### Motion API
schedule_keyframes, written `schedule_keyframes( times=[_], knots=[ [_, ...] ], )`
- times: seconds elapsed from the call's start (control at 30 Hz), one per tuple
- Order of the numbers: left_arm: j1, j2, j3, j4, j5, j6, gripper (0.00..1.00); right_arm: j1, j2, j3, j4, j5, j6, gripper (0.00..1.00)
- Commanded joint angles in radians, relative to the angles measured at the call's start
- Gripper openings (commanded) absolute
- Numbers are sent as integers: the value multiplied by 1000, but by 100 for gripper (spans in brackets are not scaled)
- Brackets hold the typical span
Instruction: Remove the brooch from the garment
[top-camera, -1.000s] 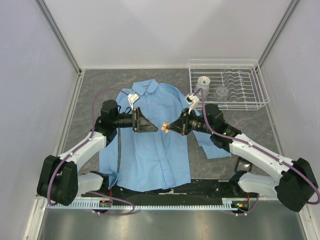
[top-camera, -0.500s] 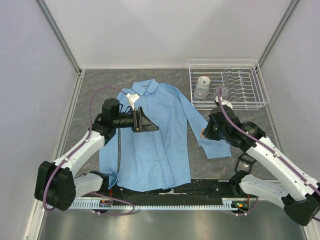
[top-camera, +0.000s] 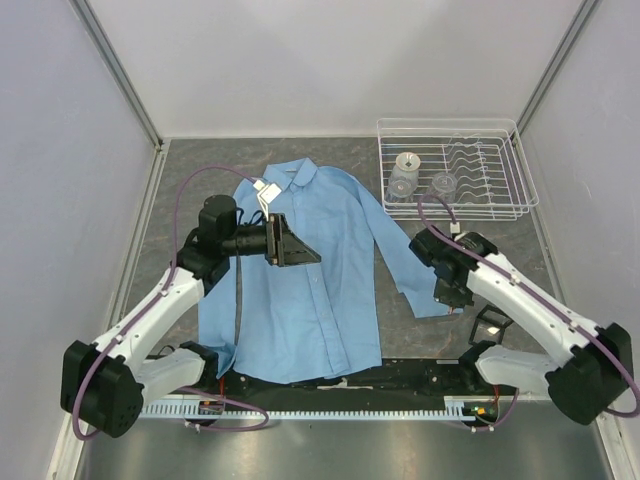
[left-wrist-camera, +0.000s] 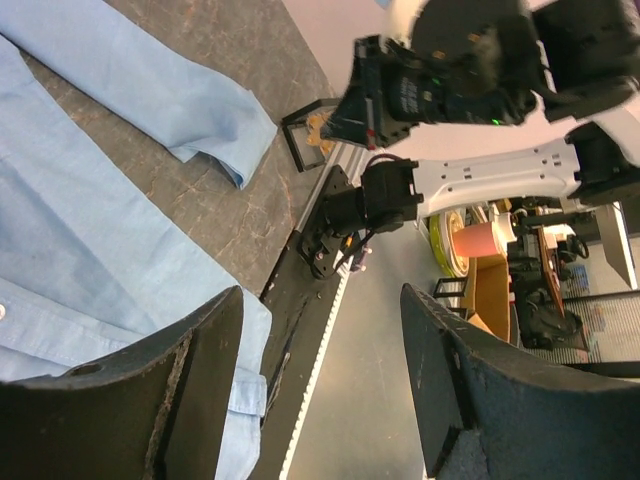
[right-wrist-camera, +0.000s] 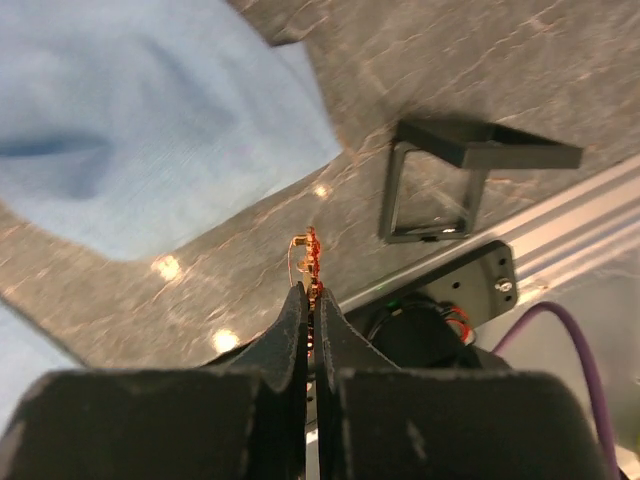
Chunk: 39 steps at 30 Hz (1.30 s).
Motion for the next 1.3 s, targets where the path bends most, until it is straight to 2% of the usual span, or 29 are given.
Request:
schedule_keyframes(
  times=[0.0, 0.17, 0.3, 0.47, 0.77, 0.87, 1.03, 1.27],
  knots=[
    [1, -26, -28, 46, 68, 14, 70, -33, 95, 11, -143, 117, -8, 0],
    [2, -26, -34, 71, 84, -4, 70, -47, 193, 14, -141, 108, -59, 0],
    [2, -26, -48, 97, 96, -23, 70, -131, 237, 13, -140, 96, -138, 0],
    [2, -22, -66, 145, 120, -58, 70, -178, 328, 20, -143, 45, -208, 0],
    [10, -9, -86, 221, 165, -113, 70, -218, 457, 24, -141, 32, -218, 0],
    [10, -9, -91, 238, 176, -125, 70, -256, 468, 22, -143, 54, -202, 0],
    [11, -9, -97, 254, 188, -139, 70, -428, 426, 17, -143, 94, -162, 0],
    [13, -9, -103, 269, 200, -148, 69, -478, 447, 94, -143, 173, -171, 0]
  ],
)
